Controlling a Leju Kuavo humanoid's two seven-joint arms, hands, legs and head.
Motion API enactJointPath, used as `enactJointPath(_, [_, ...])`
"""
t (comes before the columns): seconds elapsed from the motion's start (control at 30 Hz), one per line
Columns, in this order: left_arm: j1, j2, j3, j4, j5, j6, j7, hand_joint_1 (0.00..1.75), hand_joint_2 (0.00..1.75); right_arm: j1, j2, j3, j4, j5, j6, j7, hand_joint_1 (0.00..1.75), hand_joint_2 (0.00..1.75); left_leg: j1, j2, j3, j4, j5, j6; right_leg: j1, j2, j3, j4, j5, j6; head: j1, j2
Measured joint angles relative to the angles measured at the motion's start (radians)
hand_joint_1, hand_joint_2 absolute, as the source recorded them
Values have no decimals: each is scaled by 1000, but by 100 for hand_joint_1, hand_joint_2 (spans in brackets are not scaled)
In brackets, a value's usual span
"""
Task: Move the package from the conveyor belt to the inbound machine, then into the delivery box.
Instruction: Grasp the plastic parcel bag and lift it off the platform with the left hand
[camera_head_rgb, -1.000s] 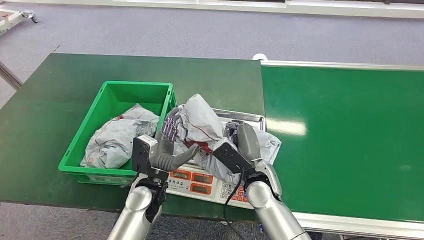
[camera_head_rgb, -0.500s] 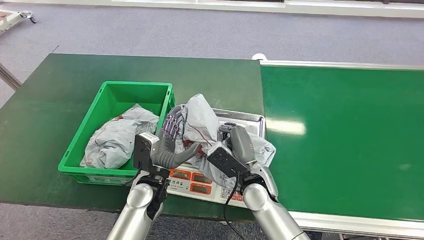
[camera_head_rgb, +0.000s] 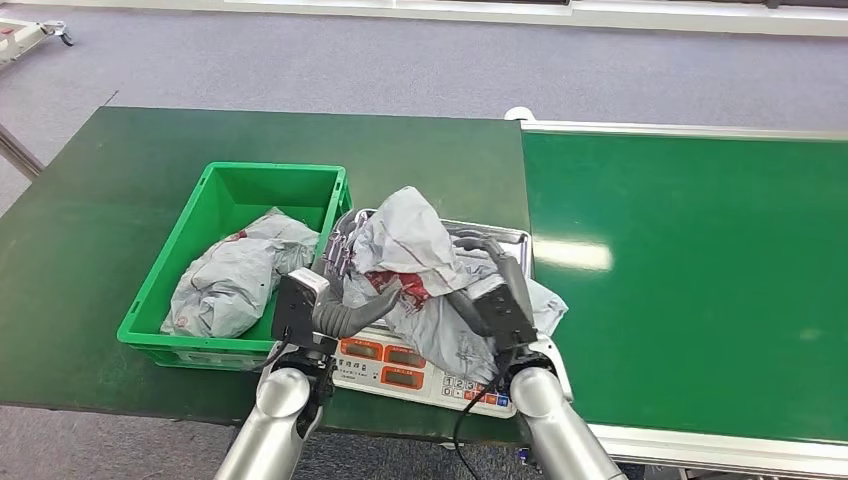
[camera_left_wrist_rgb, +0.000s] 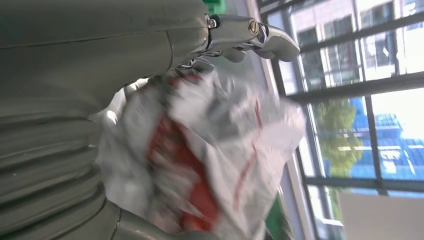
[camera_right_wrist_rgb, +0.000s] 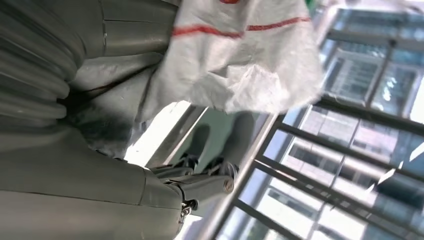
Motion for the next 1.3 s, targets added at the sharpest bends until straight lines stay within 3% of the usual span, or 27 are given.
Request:
enactJointPath(0.1, [-6, 10, -17, -2, -167, 42, -3, 0, 175, 37, -9, -88, -14, -159, 119, -54, 0, 175, 0, 0, 0, 0, 0, 0, 0, 0, 0, 0, 0, 0, 0, 0])
enactJointPath(0.23, [-45, 24, -65, 36, -381, 65, -21, 0, 175, 68, -14, -189, -17, -394, 423, -98, 0, 175, -1, 0, 0, 0, 0, 0, 0, 0, -1, 0, 0, 0, 0, 0])
enactJointPath(0.33, [-85, 26, -81, 102, -455, 100, -37, 0, 175, 76, -14, -233, -10, -449, 543, -103, 0, 175, 0, 1, 0, 0, 0, 0, 0, 0, 0, 0, 0, 0, 0, 0])
enactJointPath(0.6, [-171, 16, -106, 262, -566, 140, -82, 0, 175, 64, -14, -294, 59, -408, 575, -114, 0, 175, 0, 1, 0, 0, 0, 0, 0, 1, 0, 0, 1, 0, 0, 0])
enactJointPath(0.87, [-201, 14, -120, 319, -592, 146, -87, 0, 175, 49, -14, -315, 94, -402, 593, -117, 0, 175, 0, 1, 0, 0, 0, 0, 0, 1, 0, 0, 1, 0, 0, 0])
enactJointPath(1.1, [-307, 15, -256, 425, -912, 159, -85, 0, 175, 1, -15, -316, 162, -413, 713, -131, 0, 175, -1, 1, 0, 0, 1, 1, 0, 1, 0, 0, 2, 0, 0, 0])
enactJointPath(1.13, [-328, 15, -290, 450, -956, 150, -87, 8, 175, -3, -15, -316, 170, -415, 719, -131, 0, 175, -1, 1, 1, 0, 1, 1, 0, 0, 1, 0, 2, 1, 0, 0])
enactJointPath(1.23, [-395, 15, -392, 532, -1036, 121, -108, 139, 175, -7, -19, -320, 185, -417, 721, -131, 0, 175, -1, 0, 1, 0, 1, 1, 0, 0, 2, 0, 2, 1, 0, 0])
enactJointPath(1.27, [-417, 14, -418, 557, -1039, 110, -123, 175, 175, -6, -21, -323, 188, -417, 721, -131, 0, 175, -1, 0, 2, 0, 1, 1, 0, 0, 3, 0, 2, 1, 0, 0])
enactJointPath(1.3, [-437, 14, -439, 580, -1032, 98, -140, 175, 175, -4, -24, -326, 190, -417, 720, -132, 0, 175, -1, 0, 2, 0, 1, 1, 0, 0, 4, 0, 2, 1, 0, 0])
